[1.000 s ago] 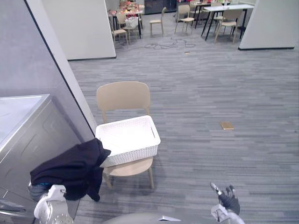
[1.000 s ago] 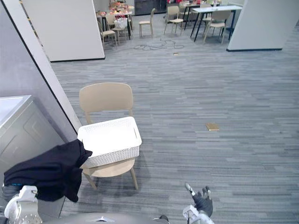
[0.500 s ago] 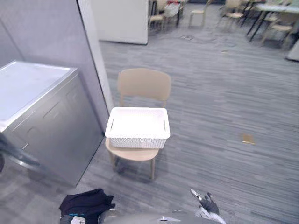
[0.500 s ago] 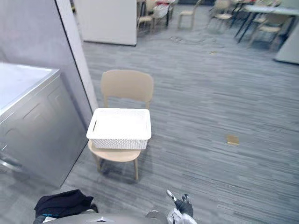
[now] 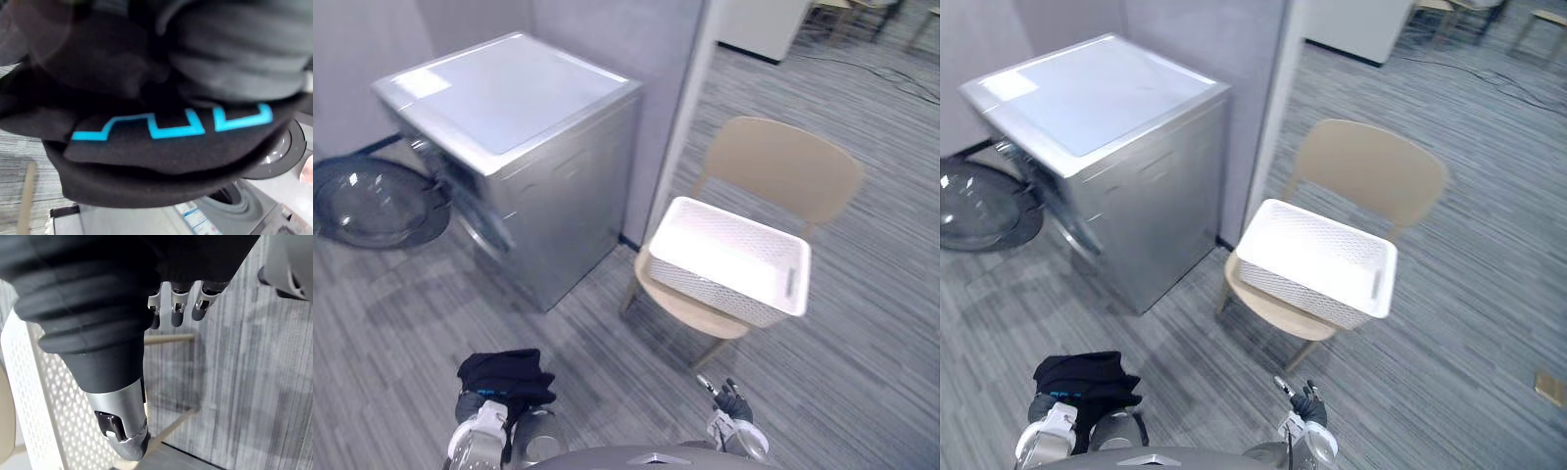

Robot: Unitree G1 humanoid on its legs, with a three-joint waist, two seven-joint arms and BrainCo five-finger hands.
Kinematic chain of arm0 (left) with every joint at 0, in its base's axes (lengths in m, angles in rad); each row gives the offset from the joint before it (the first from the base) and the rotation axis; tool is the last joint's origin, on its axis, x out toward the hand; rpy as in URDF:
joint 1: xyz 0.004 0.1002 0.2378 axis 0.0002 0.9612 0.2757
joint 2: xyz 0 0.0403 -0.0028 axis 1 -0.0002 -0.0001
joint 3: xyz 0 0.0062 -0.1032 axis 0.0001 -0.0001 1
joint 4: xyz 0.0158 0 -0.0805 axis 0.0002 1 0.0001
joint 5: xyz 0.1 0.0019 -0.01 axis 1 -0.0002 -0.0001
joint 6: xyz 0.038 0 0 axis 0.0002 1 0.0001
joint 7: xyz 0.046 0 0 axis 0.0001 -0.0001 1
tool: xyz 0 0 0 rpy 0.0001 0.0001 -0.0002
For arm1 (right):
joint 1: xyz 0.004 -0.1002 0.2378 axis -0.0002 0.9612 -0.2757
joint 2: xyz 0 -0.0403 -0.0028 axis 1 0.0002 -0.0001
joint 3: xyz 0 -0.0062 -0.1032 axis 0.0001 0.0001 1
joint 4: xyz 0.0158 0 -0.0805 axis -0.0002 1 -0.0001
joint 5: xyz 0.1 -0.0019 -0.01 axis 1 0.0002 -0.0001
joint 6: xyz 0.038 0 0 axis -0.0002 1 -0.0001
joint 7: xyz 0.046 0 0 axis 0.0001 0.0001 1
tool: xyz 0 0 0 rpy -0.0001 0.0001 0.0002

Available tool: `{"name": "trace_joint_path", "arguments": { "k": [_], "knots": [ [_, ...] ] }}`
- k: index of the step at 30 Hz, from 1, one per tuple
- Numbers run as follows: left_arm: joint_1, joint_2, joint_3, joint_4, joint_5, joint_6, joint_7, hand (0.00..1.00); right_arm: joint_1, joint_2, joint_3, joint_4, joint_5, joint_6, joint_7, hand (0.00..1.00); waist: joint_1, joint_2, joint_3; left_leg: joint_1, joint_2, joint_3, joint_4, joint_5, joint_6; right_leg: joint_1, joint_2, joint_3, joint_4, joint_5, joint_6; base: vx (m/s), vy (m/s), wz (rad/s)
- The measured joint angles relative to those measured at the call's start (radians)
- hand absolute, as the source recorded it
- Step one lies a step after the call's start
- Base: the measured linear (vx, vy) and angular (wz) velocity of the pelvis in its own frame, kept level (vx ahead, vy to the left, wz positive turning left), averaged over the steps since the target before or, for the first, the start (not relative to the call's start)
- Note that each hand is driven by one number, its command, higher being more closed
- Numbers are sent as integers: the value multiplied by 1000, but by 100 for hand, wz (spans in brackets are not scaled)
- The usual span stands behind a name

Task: Pick up the laundry basket with both hands and put the clothes into the washing machine.

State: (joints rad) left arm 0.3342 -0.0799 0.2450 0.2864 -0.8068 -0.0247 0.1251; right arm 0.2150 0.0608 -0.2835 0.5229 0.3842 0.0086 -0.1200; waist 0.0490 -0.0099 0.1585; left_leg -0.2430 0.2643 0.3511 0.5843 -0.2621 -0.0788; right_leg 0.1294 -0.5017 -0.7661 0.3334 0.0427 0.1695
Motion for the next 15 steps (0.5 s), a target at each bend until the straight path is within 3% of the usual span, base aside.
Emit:
{"name": "trace_joint_path", "arguments": {
  "k": [2, 3, 4, 5, 6, 7, 9, 10, 11, 12, 13, 14, 15],
  "knots": [
    [2, 3, -15, 0, 1, 0, 0, 100, -12, 1, -4, -4, 1, 0, 1, 0, 6, 0, -1, 10, -60, 15, 22, -44, 45, 7, -52, 16, -33, 159, -30, 136, 482, 13],
    [1, 3, -19, -1, 1, 0, 0, 100, -17, 1, -3, -4, 1, 0, 1, 0, 6, -3, -3, 17, -76, 21, 20, -46, 63, 1, -67, 18, -29, 200, -74, 164, 440, 0],
    [6, -4, -22, -5, 15, 0, 0, 100, -29, 0, 5, -3, 0, 5, 1, 0, 9, 17, 2, 33, -99, 39, 2, -51, 85, -46, -93, 56, 3, 266, -186, 147, 376, -9],
    [3, -3, -19, -18, 27, 0, 2, 100, -45, -2, 15, -3, 0, 18, 2, 0, 5, 24, 6, 49, -117, 37, -33, -44, 106, -97, -82, 147, 95, 207, -233, 158, 400, 0],
    [0, -2, -19, -32, 31, 0, 3, 100, -48, -1, 21, -4, 0, 19, 2, 0, 2, 28, 9, 60, -132, 29, -61, -34, 120, -122, -59, 193, 151, 141, -211, 138, 302, 36],
    [-10, -1, -28, -48, 46, -4, 0, 100, -42, 1, 27, -6, 0, 20, 2, 0, -3, 31, 12, 92, -166, 5, -135, -3, 133, -161, 15, 293, 258, 2, -183, 132, 258, 61],
    [-41, 3, -69, -34, 68, -4, -5, 100, -10, 0, 27, -41, 8, 19, 3, 0, -22, 25, 9, 161, -236, -57, -290, 62, 141, -221, 199, 440, 405, -203, -142, 114, 205, 100],
    [-48, 3, -86, -30, 72, -4, -7, 100, 0, -1, 26, -54, 14, 14, 4, 0, -31, 19, 6, 174, -259, -76, -322, 71, 137, -241, 242, 458, 427, -240, -135, 123, 123, 116],
    [-58, 4, -126, -11, 88, -4, -9, 100, 20, -2, 22, -75, 46, 4, 3, 0, -41, -8, 1, 201, -301, -104, -367, 80, 131, -279, 310, 484, 430, -300, -143, 183, 52, 105],
    [-84, 4, -179, 55, 105, 3, -10, 100, 29, -2, -6, -74, 73, -7, 3, 0, -47, -17, 0, 230, -327, -136, -391, 83, 131, -317, 398, 529, 374, -351, -150, 158, 29, 89],
    [-87, 4, -188, 66, 106, 5, -10, 100, 32, -2, -9, -74, 83, -8, 3, 0, -51, -15, -1, 233, -328, -143, -392, 82, 131, -325, 416, 540, 358, -356, -152, 181, 9, 88],
    [-103, 4, -232, 109, 116, 10, -11, 100, 47, -2, -20, -73, 109, -15, 2, 0, -68, -2, -3, 242, -328, -191, -397, 74, 139, -357, 479, 586, 282, -362, -151, 136, 1, 72],
    [-114, 4, -253, 124, 118, 12, -14, 100, 59, -2, -23, -73, 122, -16, 2, 0, -77, 1, -2, 249, -327, -215, -402, 71, 142, -374, 500, 610, 251, -359, -153, 246, -15, 109]
  ]
}}
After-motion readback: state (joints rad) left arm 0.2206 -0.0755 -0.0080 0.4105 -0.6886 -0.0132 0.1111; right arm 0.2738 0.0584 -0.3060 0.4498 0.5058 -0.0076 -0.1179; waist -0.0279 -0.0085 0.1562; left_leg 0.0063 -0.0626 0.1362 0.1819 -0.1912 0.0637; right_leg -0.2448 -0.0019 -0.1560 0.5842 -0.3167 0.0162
